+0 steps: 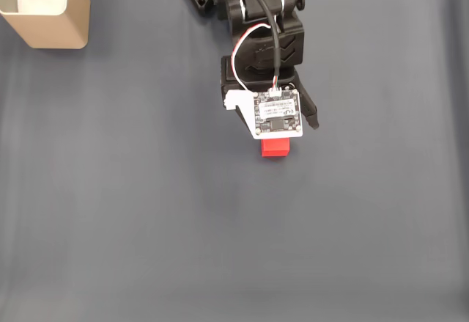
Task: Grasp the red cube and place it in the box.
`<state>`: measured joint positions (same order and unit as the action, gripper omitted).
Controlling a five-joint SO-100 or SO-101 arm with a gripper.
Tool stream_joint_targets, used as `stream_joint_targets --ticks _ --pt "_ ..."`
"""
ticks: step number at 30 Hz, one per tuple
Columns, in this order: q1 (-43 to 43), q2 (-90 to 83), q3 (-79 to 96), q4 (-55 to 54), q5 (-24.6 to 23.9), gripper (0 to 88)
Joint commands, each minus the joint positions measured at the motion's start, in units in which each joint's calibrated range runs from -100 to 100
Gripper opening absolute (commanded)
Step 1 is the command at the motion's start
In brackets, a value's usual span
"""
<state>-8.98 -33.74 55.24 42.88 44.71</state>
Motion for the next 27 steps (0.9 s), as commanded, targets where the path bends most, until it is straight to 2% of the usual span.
stream_joint_targets --ticks 1,27 --pt "0.7 -0.1 -0.1 -1.4 -0.4 34.1" --pt "0.6 5.4 -0.1 -6.0 -0.5 34.1"
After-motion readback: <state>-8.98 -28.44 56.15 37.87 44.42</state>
